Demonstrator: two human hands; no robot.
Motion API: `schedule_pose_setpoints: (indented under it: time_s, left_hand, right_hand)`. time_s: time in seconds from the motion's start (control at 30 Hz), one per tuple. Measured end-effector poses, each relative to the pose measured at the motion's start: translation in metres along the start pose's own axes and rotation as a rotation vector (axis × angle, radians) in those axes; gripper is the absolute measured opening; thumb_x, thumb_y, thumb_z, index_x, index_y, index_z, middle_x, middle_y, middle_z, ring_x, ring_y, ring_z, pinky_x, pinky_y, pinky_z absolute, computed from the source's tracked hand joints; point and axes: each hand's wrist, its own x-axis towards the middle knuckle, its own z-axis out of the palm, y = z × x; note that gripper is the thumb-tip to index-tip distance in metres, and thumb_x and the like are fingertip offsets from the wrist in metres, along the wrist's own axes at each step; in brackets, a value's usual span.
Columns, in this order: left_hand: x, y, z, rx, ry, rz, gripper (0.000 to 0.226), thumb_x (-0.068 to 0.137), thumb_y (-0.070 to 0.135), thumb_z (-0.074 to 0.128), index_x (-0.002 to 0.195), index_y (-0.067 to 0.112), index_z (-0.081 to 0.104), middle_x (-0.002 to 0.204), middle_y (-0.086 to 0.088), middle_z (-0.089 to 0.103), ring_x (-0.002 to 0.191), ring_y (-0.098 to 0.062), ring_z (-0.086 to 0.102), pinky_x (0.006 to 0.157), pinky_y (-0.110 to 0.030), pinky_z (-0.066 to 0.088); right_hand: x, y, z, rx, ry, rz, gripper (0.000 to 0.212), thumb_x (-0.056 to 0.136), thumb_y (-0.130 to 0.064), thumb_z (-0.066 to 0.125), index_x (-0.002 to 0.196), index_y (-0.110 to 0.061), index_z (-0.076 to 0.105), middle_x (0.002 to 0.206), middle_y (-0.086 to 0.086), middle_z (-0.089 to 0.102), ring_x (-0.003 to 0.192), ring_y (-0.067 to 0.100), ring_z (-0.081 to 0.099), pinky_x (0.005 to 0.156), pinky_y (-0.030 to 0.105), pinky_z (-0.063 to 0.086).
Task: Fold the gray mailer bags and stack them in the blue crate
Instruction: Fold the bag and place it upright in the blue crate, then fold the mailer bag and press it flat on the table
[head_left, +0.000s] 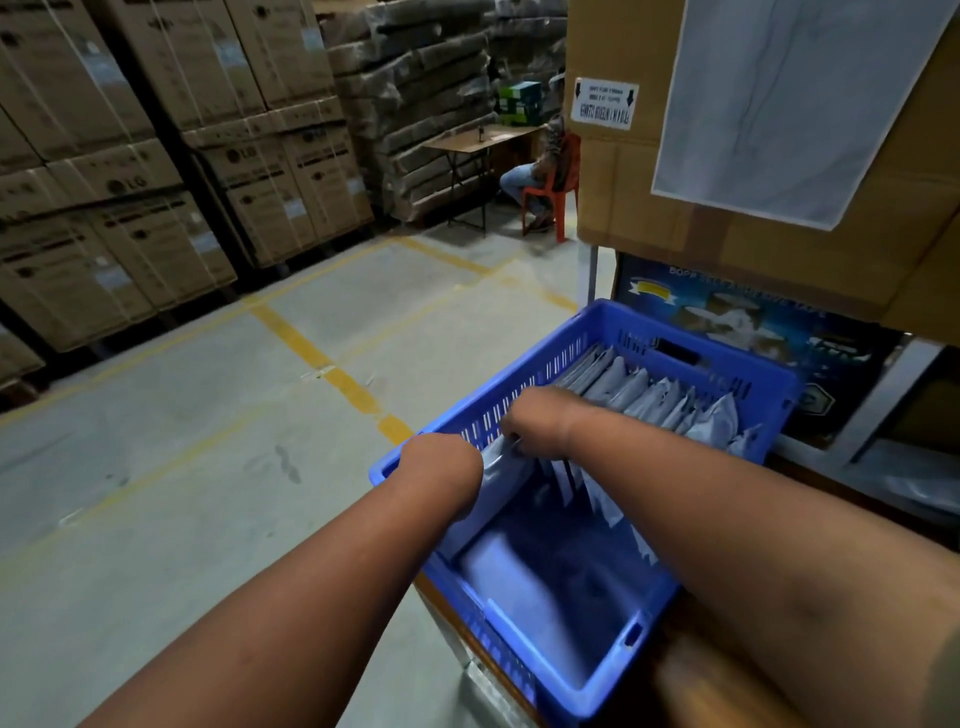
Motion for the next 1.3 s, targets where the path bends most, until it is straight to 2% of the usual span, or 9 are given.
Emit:
schedule_pose_setpoints:
  time_s: [0.07, 0.17, 0.3, 0.47, 0.6, 0.73, 0.87, 1.1, 1.3]
  left_hand:
    - [-0.001, -0.001, 0.001, -0.009, 0.071, -0.006, 0.016, 0.090, 0.013, 0.067, 0.100, 0.026, 0.066, 0.113, 0.001, 0.071, 0.102, -0.025, 0.071, 0.077, -0.034, 0.052]
    - [0.000, -0.002, 0.009, 0.003, 0.055, 0.010, 0.022, 0.092, 0.012, 0.065, 0.110, 0.023, 0.071, 0.116, 0.000, 0.071, 0.106, -0.026, 0.071, 0.077, -0.034, 0.050]
    - [0.002, -0.001, 0.012, -0.005, 0.023, 0.014, 0.024, 0.091, 0.014, 0.067, 0.114, 0.020, 0.073, 0.120, -0.001, 0.072, 0.109, -0.028, 0.071, 0.075, -0.036, 0.048]
    - [-0.006, 0.007, -0.008, -0.015, 0.112, 0.030, 0.023, 0.089, 0.022, 0.067, 0.111, 0.024, 0.072, 0.114, -0.001, 0.071, 0.103, -0.026, 0.072, 0.072, -0.035, 0.047]
    - [-0.019, 0.032, -0.054, -0.055, 0.328, 0.065, 0.030, 0.092, 0.042, 0.065, 0.116, 0.025, 0.072, 0.115, -0.002, 0.071, 0.107, -0.027, 0.071, 0.075, -0.037, 0.052]
    - [-0.038, 0.093, -0.117, -0.116, 0.475, 0.235, 0.037, 0.094, 0.058, 0.062, 0.119, 0.030, 0.068, 0.113, -0.003, 0.071, 0.106, -0.028, 0.069, 0.076, -0.040, 0.054]
    - [-0.068, 0.182, -0.167, -0.118, 0.580, 0.444, 0.035, 0.094, 0.058, 0.057, 0.116, 0.033, 0.069, 0.106, 0.000, 0.073, 0.097, -0.024, 0.072, 0.069, -0.035, 0.051]
    - [-0.117, 0.327, -0.185, -0.184, 0.417, 0.723, 0.017, 0.095, 0.039, 0.065, 0.108, 0.028, 0.069, 0.115, 0.002, 0.071, 0.108, -0.022, 0.070, 0.086, -0.038, 0.057]
    - [-0.097, 0.413, -0.143, -0.261, 0.111, 0.752, 0.028, 0.090, 0.055, 0.071, 0.105, 0.032, 0.067, 0.104, 0.005, 0.067, 0.091, -0.015, 0.064, 0.082, -0.037, 0.059]
  right_hand:
    - [-0.003, 0.001, -0.001, 0.025, 0.096, -0.005, 0.020, 0.093, -0.038, 0.064, 0.108, -0.030, 0.074, 0.109, -0.002, 0.067, 0.107, 0.028, 0.062, 0.078, 0.036, 0.053]
    - [0.000, -0.006, 0.003, -0.022, 0.122, 0.053, 0.023, 0.097, -0.030, 0.060, 0.116, -0.027, 0.073, 0.119, 0.001, 0.065, 0.115, 0.030, 0.061, 0.079, 0.036, 0.046]
    - [0.001, -0.019, 0.009, 0.011, 0.034, 0.103, 0.024, 0.092, -0.025, 0.063, 0.114, -0.024, 0.072, 0.113, 0.004, 0.071, 0.107, 0.034, 0.069, 0.078, 0.036, 0.048]
    - [-0.031, -0.005, -0.002, 0.107, 0.138, 0.116, 0.018, 0.095, -0.035, 0.067, 0.112, -0.030, 0.067, 0.105, -0.001, 0.070, 0.096, 0.031, 0.068, 0.072, 0.036, 0.048]
    - [-0.094, 0.022, -0.013, 0.233, 0.201, 0.173, 0.016, 0.097, -0.039, 0.063, 0.111, -0.033, 0.069, 0.111, 0.000, 0.071, 0.092, 0.029, 0.066, 0.074, 0.038, 0.054]
    - [-0.192, 0.052, -0.012, 0.333, 0.333, 0.277, 0.022, 0.098, -0.046, 0.064, 0.117, -0.037, 0.071, 0.123, -0.003, 0.069, 0.106, 0.025, 0.067, 0.085, 0.044, 0.057]
    - [-0.309, 0.070, 0.019, 0.450, 0.518, 0.426, 0.012, 0.096, -0.035, 0.069, 0.105, -0.027, 0.071, 0.110, 0.003, 0.068, 0.102, 0.029, 0.064, 0.082, 0.042, 0.053]
    - [-0.491, 0.056, 0.140, 0.576, 0.356, 0.868, 0.027, 0.097, -0.047, 0.059, 0.108, -0.026, 0.073, 0.110, 0.002, 0.068, 0.106, 0.030, 0.065, 0.088, 0.043, 0.056]
    - [-0.558, 0.040, 0.198, 0.579, 0.114, 1.039, 0.035, 0.101, -0.046, 0.058, 0.125, -0.023, 0.070, 0.130, 0.008, 0.067, 0.121, 0.033, 0.064, 0.101, 0.043, 0.055]
